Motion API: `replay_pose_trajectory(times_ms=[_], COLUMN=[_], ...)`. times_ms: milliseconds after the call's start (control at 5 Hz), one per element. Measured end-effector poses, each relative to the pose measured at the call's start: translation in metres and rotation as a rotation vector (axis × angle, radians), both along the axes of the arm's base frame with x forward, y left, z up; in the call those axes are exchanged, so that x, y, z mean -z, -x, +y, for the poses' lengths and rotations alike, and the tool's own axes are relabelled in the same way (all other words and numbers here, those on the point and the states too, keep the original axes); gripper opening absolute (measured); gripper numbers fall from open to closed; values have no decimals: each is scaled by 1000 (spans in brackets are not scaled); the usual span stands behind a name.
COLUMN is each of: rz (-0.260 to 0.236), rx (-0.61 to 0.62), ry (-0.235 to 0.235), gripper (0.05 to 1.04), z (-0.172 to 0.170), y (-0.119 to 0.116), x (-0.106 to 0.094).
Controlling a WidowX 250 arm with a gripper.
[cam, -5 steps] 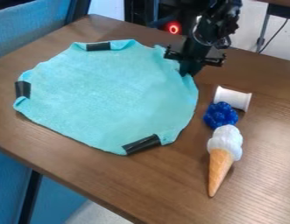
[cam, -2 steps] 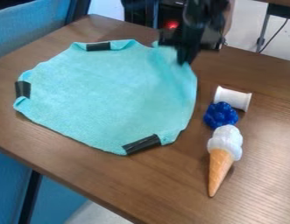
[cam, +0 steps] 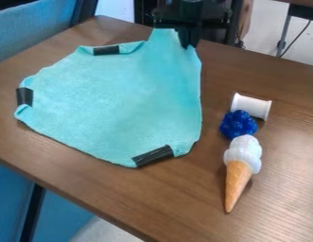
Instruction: Fold the cloth from top right to bottom left
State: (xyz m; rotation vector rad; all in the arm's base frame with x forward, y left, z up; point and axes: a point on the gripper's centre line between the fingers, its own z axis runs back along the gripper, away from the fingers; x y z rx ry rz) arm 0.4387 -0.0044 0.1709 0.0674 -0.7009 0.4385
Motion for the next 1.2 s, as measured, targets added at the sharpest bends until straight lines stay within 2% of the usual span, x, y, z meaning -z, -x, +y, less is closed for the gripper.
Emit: replay_pose_trajectory(times_ms=[200, 400, 800, 1000, 1200], rz=[15, 53, 52, 53, 68], rx=[4, 16, 93, 131, 140], ry=[20, 65, 217, 228, 217], gripper=[51, 51, 51, 51, 51], z=[13, 35, 82, 103, 125], y=[12, 30, 82, 110, 128], x=[0, 6, -4, -6, 0])
